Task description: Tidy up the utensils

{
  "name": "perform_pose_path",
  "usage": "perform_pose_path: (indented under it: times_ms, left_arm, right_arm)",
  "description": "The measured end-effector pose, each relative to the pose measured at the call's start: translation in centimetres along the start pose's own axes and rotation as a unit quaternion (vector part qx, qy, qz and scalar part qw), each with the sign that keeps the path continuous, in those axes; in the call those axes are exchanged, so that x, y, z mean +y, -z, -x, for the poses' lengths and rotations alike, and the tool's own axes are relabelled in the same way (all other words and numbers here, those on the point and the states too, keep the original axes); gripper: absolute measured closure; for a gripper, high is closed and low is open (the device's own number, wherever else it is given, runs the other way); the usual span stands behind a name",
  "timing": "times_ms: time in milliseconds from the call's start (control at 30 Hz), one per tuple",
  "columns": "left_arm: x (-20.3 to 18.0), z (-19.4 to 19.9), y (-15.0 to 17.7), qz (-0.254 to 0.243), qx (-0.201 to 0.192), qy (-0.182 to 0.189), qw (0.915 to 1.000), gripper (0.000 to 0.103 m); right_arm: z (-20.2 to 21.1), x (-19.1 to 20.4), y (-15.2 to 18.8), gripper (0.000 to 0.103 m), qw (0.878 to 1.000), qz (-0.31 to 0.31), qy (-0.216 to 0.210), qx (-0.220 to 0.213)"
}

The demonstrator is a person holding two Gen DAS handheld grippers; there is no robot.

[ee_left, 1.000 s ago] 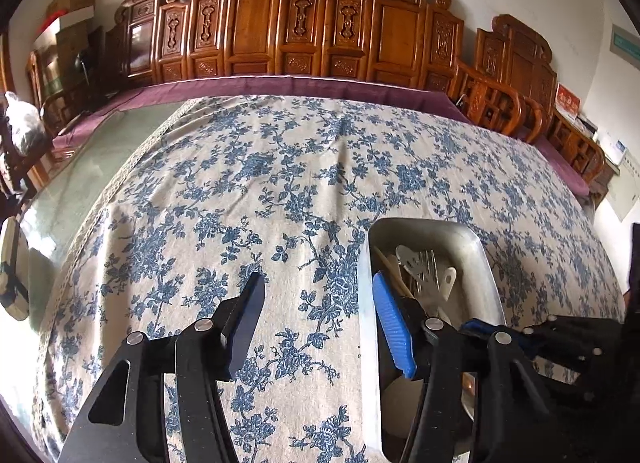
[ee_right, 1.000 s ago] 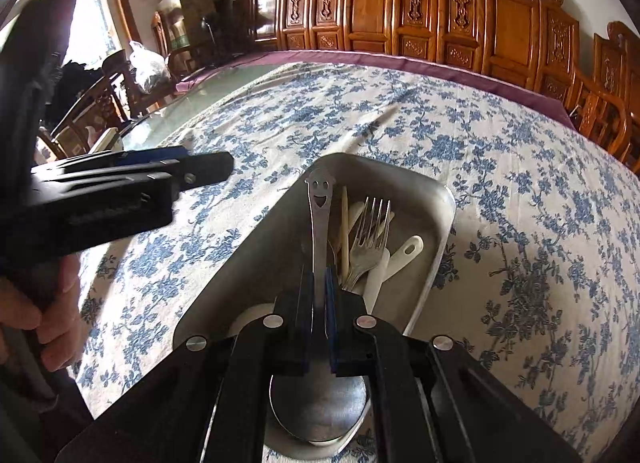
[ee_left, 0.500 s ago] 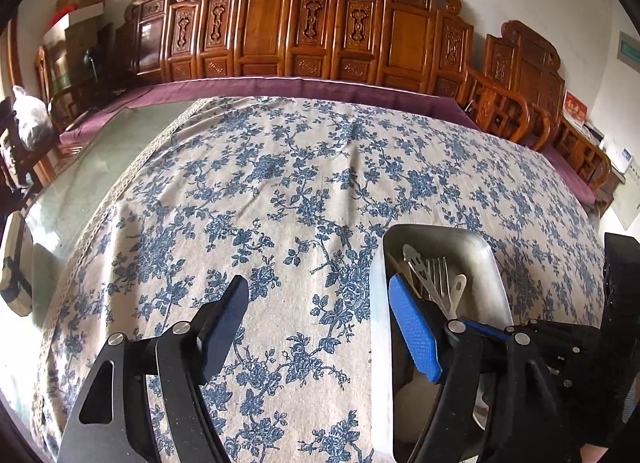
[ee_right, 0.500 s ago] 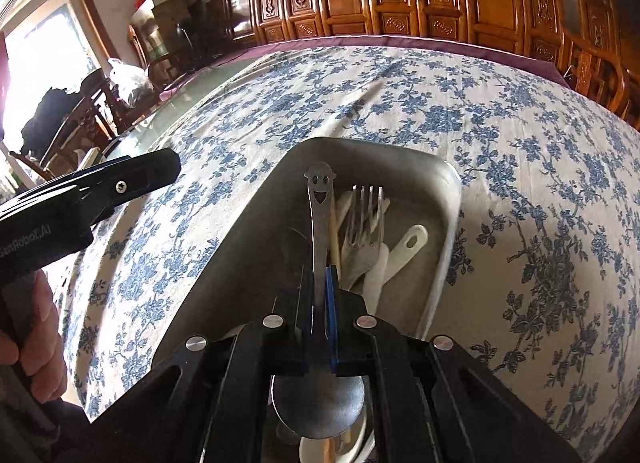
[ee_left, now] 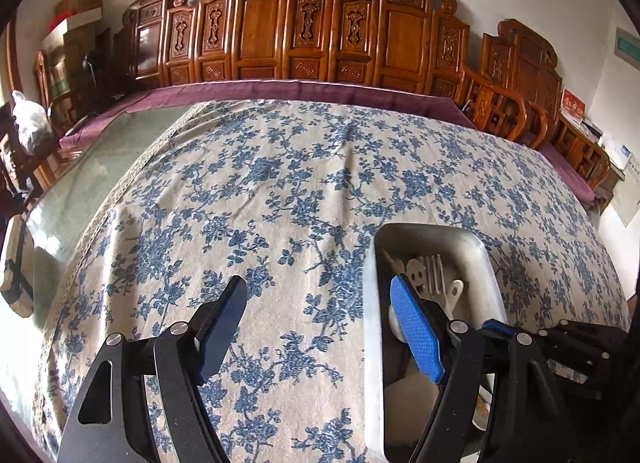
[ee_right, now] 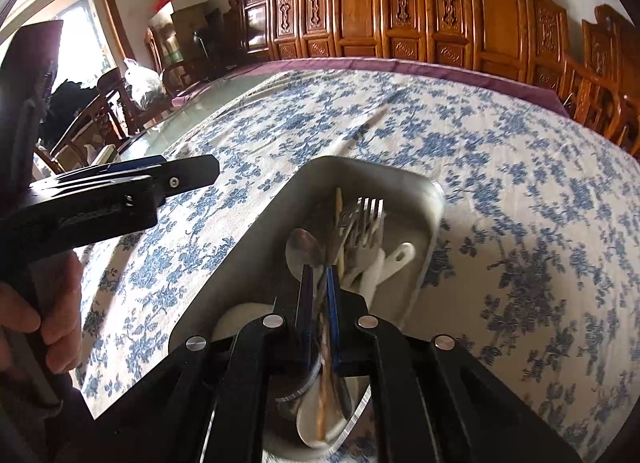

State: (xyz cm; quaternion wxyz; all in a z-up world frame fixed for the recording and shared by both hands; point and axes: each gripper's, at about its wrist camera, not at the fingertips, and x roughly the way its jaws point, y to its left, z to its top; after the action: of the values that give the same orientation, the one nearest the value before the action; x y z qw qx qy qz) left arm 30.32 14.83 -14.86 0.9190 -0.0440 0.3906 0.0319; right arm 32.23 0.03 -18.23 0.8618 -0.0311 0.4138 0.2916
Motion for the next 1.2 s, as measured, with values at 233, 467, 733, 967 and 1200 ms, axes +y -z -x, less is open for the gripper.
perform_pose_path:
  times_ms: [233,467,733,967,1200]
  left_arm:
    - [-1.7,1.3,0.9,-0.010,-0.012,-0.002,0.9999,0.016]
    - [-3.3,3.5,2.7,-0.016,-0.023,0.000,0.9996,0.008]
    - [-6.1,6.3,5.1,-0.035,-0.016,0.008,0.9992,0.008]
    - [-9.2,10.3,6.7,-0.055,-0.024,0.014,0.9981,0.008]
    - [-11.5,13.7,8.1,-0.058,-0.022,0.018,0.9979,0.008]
  right_arm:
    - [4.0,-0.8,0.6,0.094,1.000,0.003,0.014,-0.026]
    - [8.5,-1.8,2.1,0.080,0.998,-0.001,0.031,-0.049]
    - [13.6,-3.0,5.1,0.038,0.995,-0.023,0.066,-0.073]
    - [18.1,-3.8,7.5,0.007,0.989,-0.037,0.105,-0.097]
    - [23.0,-4.1,9.2,0.003,0.981,-0.049,0.143,-0.119]
